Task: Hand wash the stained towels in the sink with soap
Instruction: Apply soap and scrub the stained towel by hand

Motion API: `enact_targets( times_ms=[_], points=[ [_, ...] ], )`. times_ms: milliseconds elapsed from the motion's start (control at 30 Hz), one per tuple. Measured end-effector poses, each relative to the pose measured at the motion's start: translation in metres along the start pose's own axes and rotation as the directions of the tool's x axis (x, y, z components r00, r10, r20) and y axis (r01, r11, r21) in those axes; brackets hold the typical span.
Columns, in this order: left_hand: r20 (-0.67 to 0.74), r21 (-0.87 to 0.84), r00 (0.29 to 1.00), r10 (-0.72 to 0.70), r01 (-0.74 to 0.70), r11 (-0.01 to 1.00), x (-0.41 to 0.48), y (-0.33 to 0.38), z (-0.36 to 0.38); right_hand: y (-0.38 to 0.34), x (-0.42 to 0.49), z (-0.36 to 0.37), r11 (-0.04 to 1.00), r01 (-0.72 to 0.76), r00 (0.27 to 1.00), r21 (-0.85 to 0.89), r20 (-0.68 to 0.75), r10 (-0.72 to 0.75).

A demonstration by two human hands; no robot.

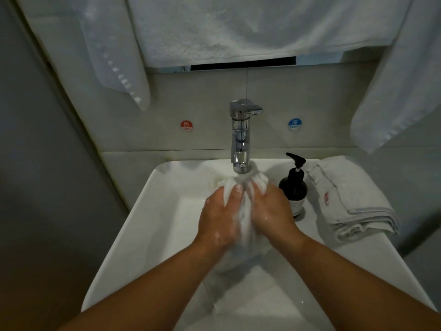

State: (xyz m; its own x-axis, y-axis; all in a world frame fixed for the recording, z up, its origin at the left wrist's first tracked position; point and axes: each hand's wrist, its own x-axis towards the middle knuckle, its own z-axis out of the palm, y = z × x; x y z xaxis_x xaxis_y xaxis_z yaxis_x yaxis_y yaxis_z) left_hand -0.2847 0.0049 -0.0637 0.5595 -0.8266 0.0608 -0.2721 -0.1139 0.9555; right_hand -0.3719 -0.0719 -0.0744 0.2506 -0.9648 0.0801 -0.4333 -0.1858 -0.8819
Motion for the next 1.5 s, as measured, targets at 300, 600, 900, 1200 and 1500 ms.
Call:
enact_targets(
  times_ms=[300, 600, 900, 1200, 1500],
  points=[
    [-0.035, -0.101, 0.986, -0.161, 0.157, 0.983, 0.009, -0.017, 0.005, 0.003, 0.011, 0.004, 0.989, 0.04, 0.997, -0.143, 0.075, -0.03],
    [-0.062, -0.19, 0.957, -0.282, 0.266, 0.945, 0.016, -0.021, 0.0, 0.002, -0.004, 0.009, 0.987, 0.152, 0.984, -0.046, 0.104, -0.146],
    [-0.07, -0.172, 0.946, -0.316, 0.301, 0.938, 0.019, -0.026, -0.001, 0.007, -0.018, 0.012, 0.963, 0.244, 0.954, -0.118, 0.206, -0.216],
    [-0.041, -0.14, 0.967, -0.251, 0.243, 0.96, 0.019, -0.024, 0.0, 0.014, -0.019, 0.01, 0.971, 0.198, 0.968, -0.136, 0.182, -0.171],
    [-0.047, -0.206, 0.96, -0.275, 0.26, 0.943, 0.016, -0.017, -0.004, 0.01, -0.016, 0.005, 0.972, 0.157, 0.982, -0.176, 0.133, -0.135]
  ],
)
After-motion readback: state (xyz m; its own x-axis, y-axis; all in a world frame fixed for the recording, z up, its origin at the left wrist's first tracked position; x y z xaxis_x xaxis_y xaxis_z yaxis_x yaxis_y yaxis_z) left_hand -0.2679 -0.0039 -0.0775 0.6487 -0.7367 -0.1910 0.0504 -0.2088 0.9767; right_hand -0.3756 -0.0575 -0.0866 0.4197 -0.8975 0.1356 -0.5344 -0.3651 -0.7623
